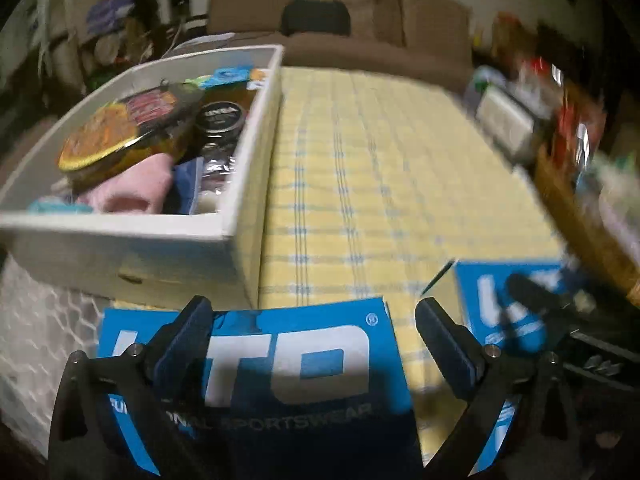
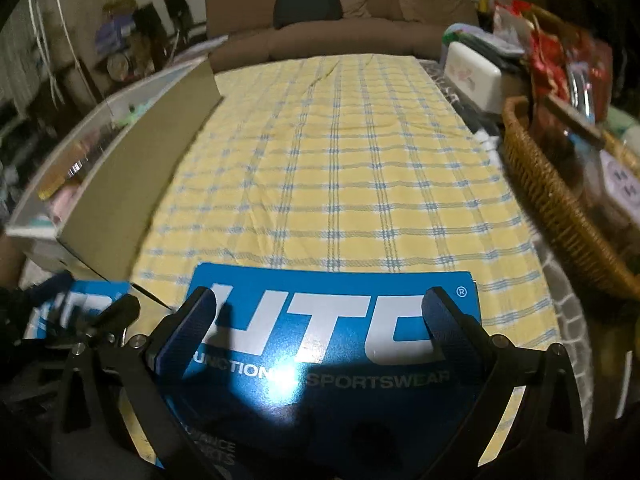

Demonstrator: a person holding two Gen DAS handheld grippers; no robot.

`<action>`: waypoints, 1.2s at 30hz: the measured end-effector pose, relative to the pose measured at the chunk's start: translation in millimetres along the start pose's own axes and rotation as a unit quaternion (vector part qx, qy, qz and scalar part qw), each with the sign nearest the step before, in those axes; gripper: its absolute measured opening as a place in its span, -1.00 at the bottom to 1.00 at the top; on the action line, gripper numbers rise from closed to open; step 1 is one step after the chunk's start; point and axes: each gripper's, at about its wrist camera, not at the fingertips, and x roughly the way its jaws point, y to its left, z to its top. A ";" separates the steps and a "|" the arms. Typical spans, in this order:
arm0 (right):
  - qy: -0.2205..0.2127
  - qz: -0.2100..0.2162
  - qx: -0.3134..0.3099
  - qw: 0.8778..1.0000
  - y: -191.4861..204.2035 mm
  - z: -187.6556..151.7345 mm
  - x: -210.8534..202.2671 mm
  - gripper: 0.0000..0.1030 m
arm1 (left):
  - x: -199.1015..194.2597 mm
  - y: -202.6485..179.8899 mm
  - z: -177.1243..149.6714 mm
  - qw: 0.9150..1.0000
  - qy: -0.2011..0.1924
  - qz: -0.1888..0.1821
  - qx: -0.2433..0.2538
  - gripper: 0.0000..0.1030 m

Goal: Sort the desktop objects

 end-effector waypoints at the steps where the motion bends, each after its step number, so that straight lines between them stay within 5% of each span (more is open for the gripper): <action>1: 0.000 -0.002 -0.001 1.000 0.4 -0.6 0.5 1.00 | -1.1 2.1 -0.8 1.000 -0.001 0.004 -0.009 1.00; 6: 0.013 -0.046 -0.040 0.998 16.2 -3.4 7.0 1.00 | 2.4 7.8 -7.3 0.999 0.011 0.040 0.003 1.00; 13: 0.016 -0.035 -0.068 0.997 38.1 -4.5 9.8 1.00 | 8.7 3.3 -3.3 0.998 0.014 0.061 0.014 1.00; 36: 0.017 -0.032 -0.069 0.997 38.9 -4.6 10.6 1.00 | 8.9 6.8 -2.6 0.998 0.016 0.062 0.015 1.00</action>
